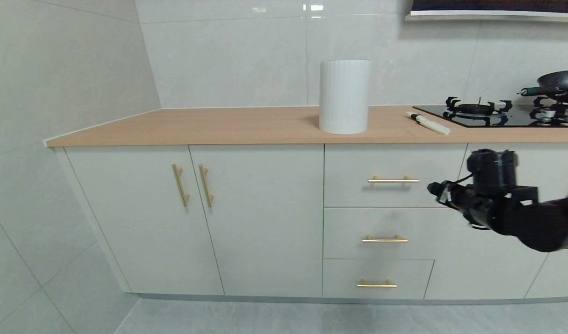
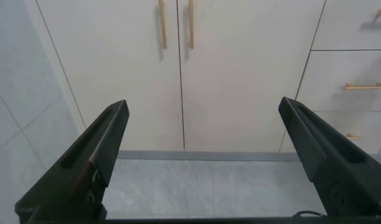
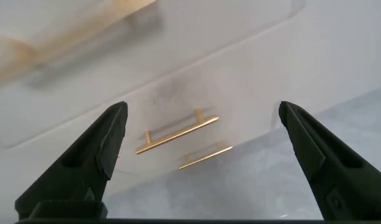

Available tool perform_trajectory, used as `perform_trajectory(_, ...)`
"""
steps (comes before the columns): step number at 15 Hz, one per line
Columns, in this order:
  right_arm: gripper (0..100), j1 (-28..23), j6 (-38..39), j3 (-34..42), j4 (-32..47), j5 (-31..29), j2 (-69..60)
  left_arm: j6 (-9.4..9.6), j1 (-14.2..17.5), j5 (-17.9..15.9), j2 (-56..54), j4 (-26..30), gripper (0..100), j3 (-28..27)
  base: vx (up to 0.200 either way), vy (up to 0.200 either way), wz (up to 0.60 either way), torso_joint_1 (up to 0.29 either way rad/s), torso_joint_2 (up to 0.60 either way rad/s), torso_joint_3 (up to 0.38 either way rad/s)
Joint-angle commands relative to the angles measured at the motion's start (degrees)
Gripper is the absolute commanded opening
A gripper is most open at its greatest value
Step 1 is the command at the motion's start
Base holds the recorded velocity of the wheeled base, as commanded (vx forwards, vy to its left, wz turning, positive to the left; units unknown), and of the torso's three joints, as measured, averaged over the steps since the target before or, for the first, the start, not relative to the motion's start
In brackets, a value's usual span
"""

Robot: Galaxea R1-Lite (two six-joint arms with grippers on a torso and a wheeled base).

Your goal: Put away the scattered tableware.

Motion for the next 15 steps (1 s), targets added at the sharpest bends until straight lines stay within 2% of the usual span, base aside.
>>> perform_trajectory(1, 100, -0.08, -9.99, 20.18, 0.32, -1.99, -34.31, 0.01, 0.01, 0.02, -0.02, -0.01, 100, 0.00, 0.000, 0.000, 0.00, 0.000, 0.00, 0.000)
perform_trajectory(3, 100, -1.66, -18.69, 26.24, 2.96, -2.34, -48.64, -0.07, 0.01, 0.02, -0.02, -0.01, 100, 0.00, 0.000, 0.000, 0.00, 0.000, 0.00, 0.000)
perform_trajectory(4, 100, -4.74, -22.64, 28.09, 8.76, -2.25, -58.66, 0.01, 0.01, 0.02, -0.02, -0.01, 100, 0.00, 0.000, 0.000, 0.00, 0.000, 0.00, 0.000)
perform_trajectory(7, 100, -7.81, -24.14, 28.09, 29.15, -1.90, -77.03, -0.07, 0.01, 0.02, -0.02, -0.01, 100, 0.00, 0.000, 0.000, 0.00, 0.000, 0.00, 0.000)
perform_trajectory(10, 100, -7.81, -25.10, 28.18, 42.24, -2.08, -91.35, 0.01, 0.01, 0.02, -0.02, -0.01, 100, 0.00, 0.000, 0.000, 0.00, 0.000, 0.00, 0.000)
perform_trajectory(13, 100, -7.81, -27.65, 28.61, 49.45, -2.43, -100.50, -0.07, 0.01, 0.02, -0.02, -0.01, 100, 0.00, 0.000, 0.000, 0.00, 0.000, 0.00, 0.000)
perform_trajectory(15, 100, -8.87, -27.57, 31.43, 50.50, -2.96, -103.31, -0.07, 0.01, 0.02, -0.02, -0.01, 100, 0.00, 0.000, 0.000, 0.00, 0.000, 0.00, 0.000)
